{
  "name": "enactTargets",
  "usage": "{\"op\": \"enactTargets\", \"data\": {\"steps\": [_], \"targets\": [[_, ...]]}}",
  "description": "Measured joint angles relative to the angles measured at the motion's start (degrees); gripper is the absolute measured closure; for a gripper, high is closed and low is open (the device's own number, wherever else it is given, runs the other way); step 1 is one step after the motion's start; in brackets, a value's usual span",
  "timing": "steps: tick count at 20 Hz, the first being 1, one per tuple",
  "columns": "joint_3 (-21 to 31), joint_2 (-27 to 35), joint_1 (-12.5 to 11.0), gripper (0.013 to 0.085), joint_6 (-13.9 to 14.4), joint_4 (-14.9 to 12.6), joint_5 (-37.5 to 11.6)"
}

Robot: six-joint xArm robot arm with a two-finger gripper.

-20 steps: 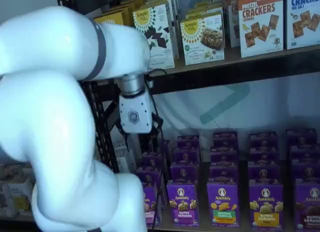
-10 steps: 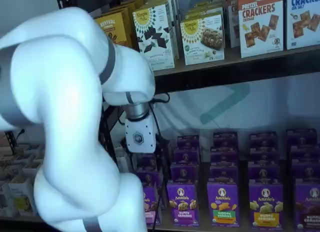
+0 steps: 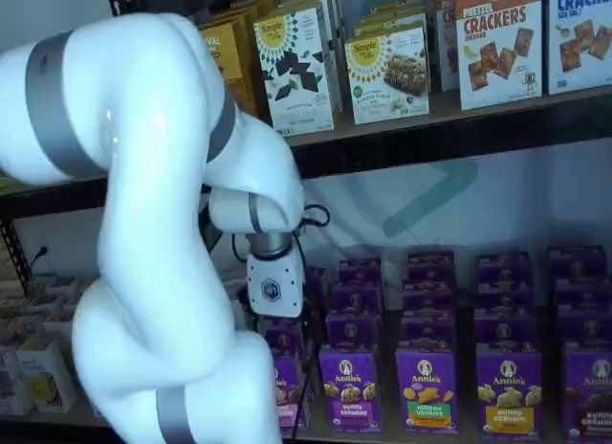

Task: Pick up the purple box with a pink patch in the middle, on the bottom shelf, the first box from the left

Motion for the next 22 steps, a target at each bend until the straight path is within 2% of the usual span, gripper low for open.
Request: {"op": "enactTargets", "data": {"steps": [9,12,17,20,22], "targets": [[-1.38,10.55,0.57,0.013,2.96,-3.77,-8.78],[-3.01,14.13,0.85,0.013,2.49,-2.98,-9.82],[-6.45,21.08,1.89,0.013,-0.24,1.0,-13.64],[-8.83,25.35,2.46,0.013,-0.05,1.16,-16.74],[-10.48,27.93,2.77,0.013,1.95,-0.75,-18.06]]}}
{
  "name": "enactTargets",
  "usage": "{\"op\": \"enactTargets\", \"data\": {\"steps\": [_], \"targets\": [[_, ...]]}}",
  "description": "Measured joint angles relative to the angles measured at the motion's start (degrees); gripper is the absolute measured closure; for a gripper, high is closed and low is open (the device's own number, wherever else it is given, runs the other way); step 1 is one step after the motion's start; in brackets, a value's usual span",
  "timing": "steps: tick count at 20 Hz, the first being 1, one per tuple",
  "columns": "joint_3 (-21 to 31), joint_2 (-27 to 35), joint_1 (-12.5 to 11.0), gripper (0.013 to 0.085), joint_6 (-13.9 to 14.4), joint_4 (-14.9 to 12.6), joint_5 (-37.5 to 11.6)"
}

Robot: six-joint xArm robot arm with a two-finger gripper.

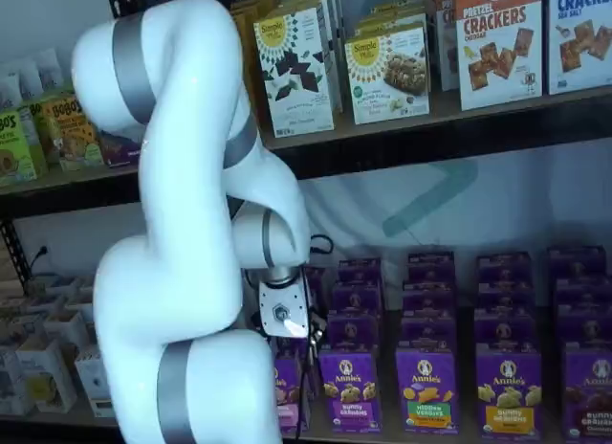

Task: Pick up the purple box with a pink patch in the middle, on the bottom shelf, the first box from the left

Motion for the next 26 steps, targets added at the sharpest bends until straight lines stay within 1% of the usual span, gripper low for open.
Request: {"op": "enactTargets", "data": {"steps": [2,3,5,8,10,11,14,17,19,23,26], "targets": [[-2.16,2.74,0.36,0.013,2.3,-2.14,-0.21],[-3.41,4.25,0.61,0.013,3.07,-2.72,-0.07],[-5.56,6.82,1.06,0.013,3.74,-2.97,0.06],[-7.86,9.92,1.65,0.013,4.44,-3.13,-1.17],[-9.26,11.81,1.99,0.013,6.1,-4.59,-2.27],[-10.01,12.68,2.19,0.013,6.46,-4.77,-2.56],[-11.61,14.7,2.74,0.013,5.97,-3.73,-3.86],[-13.35,16.45,3.4,0.013,4.12,-1.11,-4.45],[-14.43,17.48,3.84,0.013,3.37,0.13,-4.74],[-16.94,19.57,4.53,0.013,3.56,0.68,-4.22],[-18.97,21.12,4.74,0.013,3.73,0.84,-2.96]]}}
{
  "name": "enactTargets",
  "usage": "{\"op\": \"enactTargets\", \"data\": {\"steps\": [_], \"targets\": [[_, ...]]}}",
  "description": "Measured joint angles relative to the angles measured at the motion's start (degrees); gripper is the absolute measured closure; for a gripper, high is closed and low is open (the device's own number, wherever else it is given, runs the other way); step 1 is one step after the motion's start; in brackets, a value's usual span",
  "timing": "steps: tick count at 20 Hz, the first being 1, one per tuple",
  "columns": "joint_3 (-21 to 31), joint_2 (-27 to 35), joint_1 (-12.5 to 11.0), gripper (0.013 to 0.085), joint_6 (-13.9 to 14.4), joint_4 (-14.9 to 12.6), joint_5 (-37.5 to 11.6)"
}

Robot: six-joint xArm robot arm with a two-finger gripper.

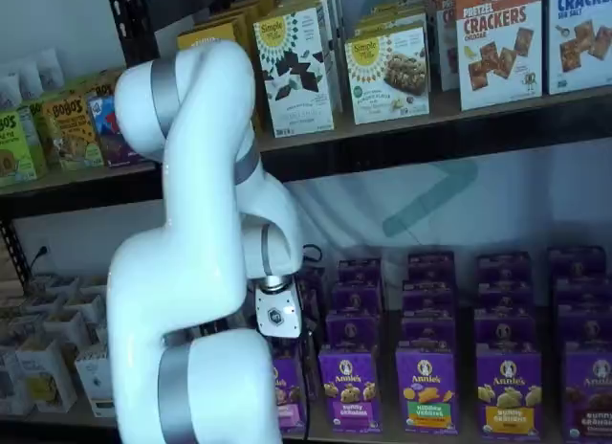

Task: Pick up the purple box with a pink patch in the middle, on the bottom shelf, the first box from the left

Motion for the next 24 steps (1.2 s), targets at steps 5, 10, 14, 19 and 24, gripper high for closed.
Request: {"op": "enactTargets", "data": {"steps": [5,10,14,19,24], "targets": [[-1.85,1.56,-0.24,0.013,0.87,-1.13,0.77],[-3.43,3.15,-0.08,0.013,-0.94,0.91,-0.02],[-4.97,4.33,0.43,0.013,-2.4,2.97,-0.25],[-6.98,5.78,1.2,0.013,-2.57,3.96,-0.04],[-7.86,6.53,1.77,0.013,-2.07,4.02,-0.44]]}}
